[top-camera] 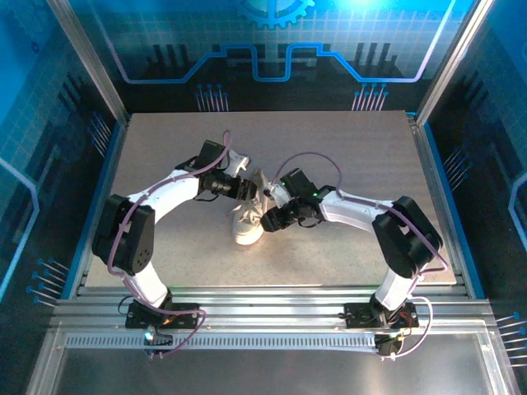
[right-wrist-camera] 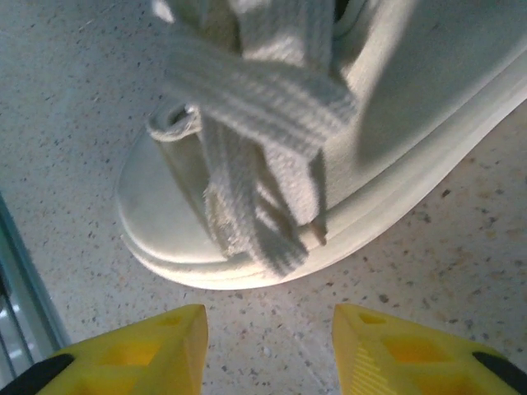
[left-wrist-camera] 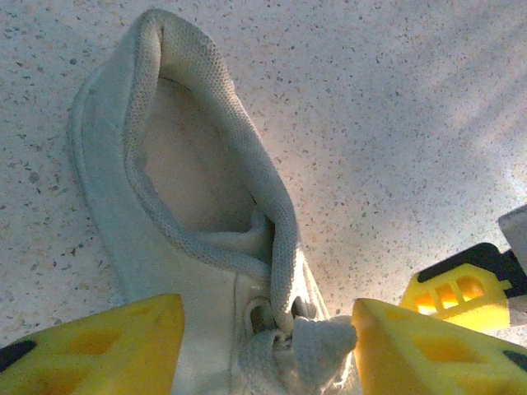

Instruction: Tie the shoes

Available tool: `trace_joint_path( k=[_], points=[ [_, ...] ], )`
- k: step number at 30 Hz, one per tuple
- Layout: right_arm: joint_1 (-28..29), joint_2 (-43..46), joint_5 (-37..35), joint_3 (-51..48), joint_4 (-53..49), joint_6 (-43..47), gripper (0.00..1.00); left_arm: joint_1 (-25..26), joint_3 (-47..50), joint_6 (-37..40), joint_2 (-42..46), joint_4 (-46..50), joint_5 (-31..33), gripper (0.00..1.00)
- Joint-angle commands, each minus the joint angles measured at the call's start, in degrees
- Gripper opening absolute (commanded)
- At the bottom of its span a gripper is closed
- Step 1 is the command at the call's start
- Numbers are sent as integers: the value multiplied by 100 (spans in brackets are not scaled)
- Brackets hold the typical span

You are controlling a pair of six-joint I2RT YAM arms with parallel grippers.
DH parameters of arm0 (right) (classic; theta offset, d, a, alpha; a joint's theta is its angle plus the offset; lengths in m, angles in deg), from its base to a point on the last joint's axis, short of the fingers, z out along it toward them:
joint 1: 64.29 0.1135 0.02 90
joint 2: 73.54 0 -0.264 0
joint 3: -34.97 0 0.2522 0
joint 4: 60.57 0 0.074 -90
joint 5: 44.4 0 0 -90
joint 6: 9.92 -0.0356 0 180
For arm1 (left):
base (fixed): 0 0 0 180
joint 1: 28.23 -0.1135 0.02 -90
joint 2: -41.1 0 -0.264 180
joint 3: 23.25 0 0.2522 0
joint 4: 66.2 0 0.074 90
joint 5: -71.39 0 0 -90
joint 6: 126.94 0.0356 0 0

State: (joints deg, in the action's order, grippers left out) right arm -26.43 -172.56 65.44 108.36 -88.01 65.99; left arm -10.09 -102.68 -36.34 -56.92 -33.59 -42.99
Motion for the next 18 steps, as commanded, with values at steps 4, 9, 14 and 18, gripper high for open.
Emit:
trace_joint_path(
  k=[4, 9, 14, 18],
  points=[
    [115, -341, -115, 512, -239, 103, 44, -108, -166, -146, -196, -137, -363, 52],
    [195, -528, -122, 704, -321, 150, 42, -142, -157, -174, -251, -177, -443, 47],
    [250, -486, -340, 761, -523, 252, 25, -203, -72, -269, -272, -285, -531, 32],
    [254, -368, -427, 742, -672, 373, 9, -290, 103, -430, -187, -515, -645, 15]
  ],
)
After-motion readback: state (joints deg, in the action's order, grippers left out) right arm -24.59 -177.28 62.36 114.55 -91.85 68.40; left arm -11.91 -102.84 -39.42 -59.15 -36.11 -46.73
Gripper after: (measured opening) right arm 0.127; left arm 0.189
